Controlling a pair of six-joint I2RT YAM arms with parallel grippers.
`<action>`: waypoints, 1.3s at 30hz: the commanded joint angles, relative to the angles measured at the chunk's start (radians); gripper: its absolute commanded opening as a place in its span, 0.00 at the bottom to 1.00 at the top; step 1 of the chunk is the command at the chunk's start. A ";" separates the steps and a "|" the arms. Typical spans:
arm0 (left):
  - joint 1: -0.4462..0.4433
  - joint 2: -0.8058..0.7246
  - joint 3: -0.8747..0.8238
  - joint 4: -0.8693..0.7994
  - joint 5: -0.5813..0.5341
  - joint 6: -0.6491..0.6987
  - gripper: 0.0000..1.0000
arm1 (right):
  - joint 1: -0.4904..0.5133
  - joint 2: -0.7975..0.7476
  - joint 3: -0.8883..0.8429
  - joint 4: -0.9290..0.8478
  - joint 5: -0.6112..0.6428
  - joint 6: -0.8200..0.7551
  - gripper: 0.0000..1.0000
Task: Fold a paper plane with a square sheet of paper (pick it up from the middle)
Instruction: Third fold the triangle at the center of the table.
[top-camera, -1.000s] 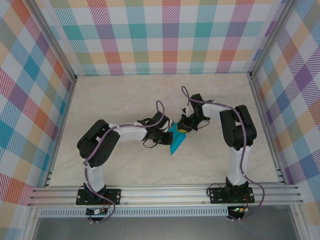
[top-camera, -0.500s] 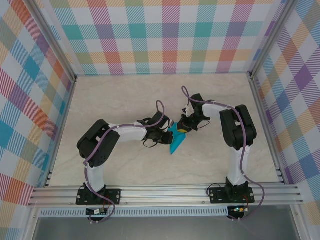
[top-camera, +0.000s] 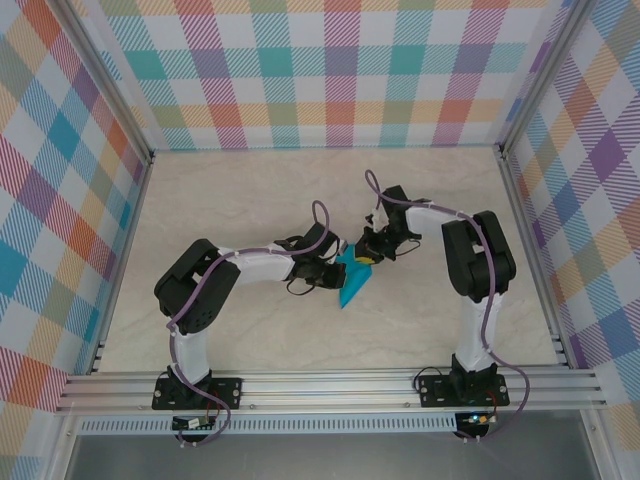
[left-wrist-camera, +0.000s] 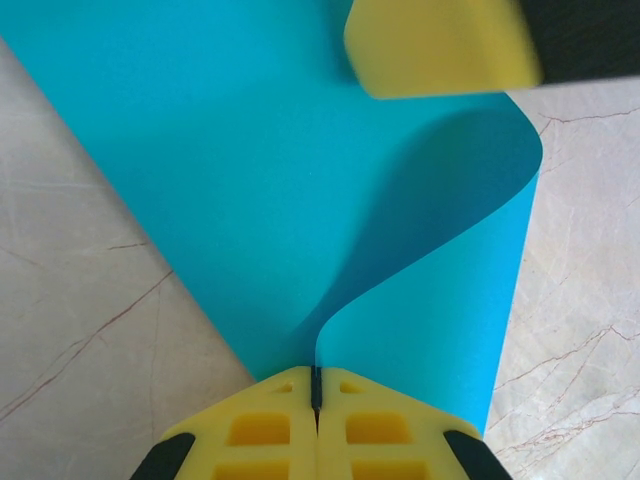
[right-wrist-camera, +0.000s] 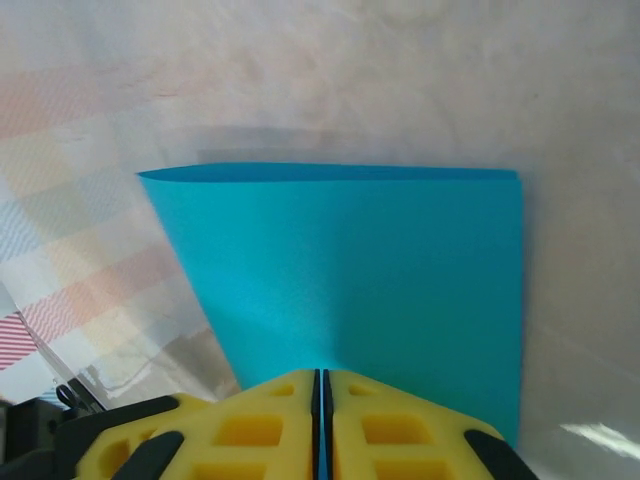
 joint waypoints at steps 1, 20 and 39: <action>0.003 0.033 -0.026 -0.027 0.016 0.020 0.04 | -0.023 -0.125 0.018 -0.004 0.027 0.035 0.13; 0.003 0.032 -0.029 -0.019 0.022 0.017 0.04 | 0.073 -0.565 -0.628 0.495 -0.091 0.421 0.00; 0.003 0.038 -0.024 -0.025 0.020 0.019 0.04 | 0.219 -0.373 -0.671 0.683 -0.037 0.518 0.00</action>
